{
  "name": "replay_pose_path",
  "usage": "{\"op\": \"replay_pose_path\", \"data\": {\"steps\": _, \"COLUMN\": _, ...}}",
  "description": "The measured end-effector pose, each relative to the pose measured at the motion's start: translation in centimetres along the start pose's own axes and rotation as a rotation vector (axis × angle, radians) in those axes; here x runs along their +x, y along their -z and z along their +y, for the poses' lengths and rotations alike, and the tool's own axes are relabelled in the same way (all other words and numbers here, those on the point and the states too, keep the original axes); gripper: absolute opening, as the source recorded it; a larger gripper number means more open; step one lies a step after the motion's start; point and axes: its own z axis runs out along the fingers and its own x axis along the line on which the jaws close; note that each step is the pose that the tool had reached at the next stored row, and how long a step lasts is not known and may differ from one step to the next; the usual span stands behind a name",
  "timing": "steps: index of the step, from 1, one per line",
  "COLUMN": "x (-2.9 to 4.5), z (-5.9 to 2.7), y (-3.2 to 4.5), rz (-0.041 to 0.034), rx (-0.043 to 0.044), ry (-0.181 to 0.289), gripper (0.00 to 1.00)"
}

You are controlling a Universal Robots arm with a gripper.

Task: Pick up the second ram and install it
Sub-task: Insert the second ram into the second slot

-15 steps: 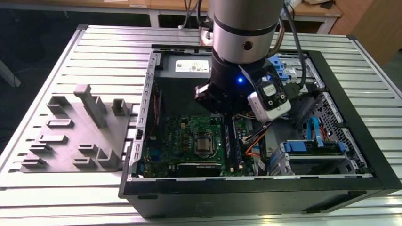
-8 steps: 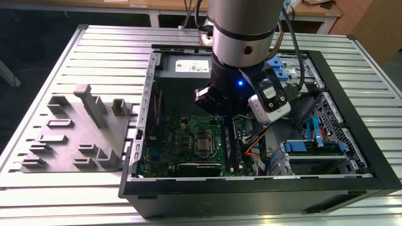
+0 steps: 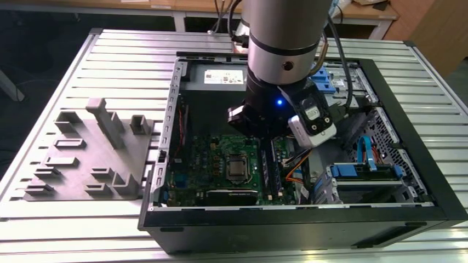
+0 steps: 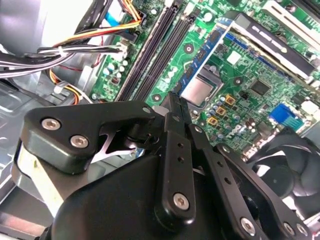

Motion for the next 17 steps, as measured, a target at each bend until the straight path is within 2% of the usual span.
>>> {"op": "replay_pose_path", "data": {"steps": 3, "x": -0.57, "z": 0.0, "y": -0.22, "rz": 0.0006, "rx": 0.0001, "ry": 0.0, "gripper": 0.08}}
{"op": "replay_pose_path", "data": {"steps": 11, "x": -1.47, "z": -0.01, "y": -0.79, "rz": 0.0005, "rx": -0.0001, "ry": -0.001, "gripper": 0.08}}
{"op": "replay_pose_path", "data": {"steps": 17, "x": -1.71, "z": -0.02, "y": -1.15, "rz": 0.0005, "rx": -0.0003, "ry": -0.001, "gripper": 0.08}}
